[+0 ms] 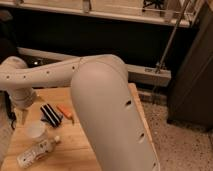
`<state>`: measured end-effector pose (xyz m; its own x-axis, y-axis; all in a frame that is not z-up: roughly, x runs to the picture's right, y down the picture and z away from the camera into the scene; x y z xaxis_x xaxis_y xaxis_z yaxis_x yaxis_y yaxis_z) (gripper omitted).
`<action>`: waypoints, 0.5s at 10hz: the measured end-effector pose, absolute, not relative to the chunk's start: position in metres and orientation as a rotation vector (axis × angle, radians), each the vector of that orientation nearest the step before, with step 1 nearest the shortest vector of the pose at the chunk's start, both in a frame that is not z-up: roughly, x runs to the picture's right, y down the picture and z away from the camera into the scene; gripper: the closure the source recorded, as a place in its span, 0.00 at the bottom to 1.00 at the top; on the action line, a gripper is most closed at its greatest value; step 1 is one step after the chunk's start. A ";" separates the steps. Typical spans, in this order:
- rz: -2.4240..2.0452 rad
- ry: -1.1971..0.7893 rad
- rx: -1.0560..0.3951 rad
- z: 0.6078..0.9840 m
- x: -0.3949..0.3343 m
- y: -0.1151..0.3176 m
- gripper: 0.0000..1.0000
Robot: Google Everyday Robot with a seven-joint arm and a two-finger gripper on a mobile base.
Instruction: Pick up the ceramic cup
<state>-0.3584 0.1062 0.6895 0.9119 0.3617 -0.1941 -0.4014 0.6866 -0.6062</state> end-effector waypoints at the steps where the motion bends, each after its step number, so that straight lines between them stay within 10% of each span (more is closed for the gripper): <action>1: 0.429 0.082 -0.709 0.686 -0.355 0.112 0.20; 5: 0.538 0.042 -0.790 0.702 -0.336 0.124 0.20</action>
<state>-0.3359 0.1238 0.7021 0.8650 0.4445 -0.2328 -0.4754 0.5772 -0.6640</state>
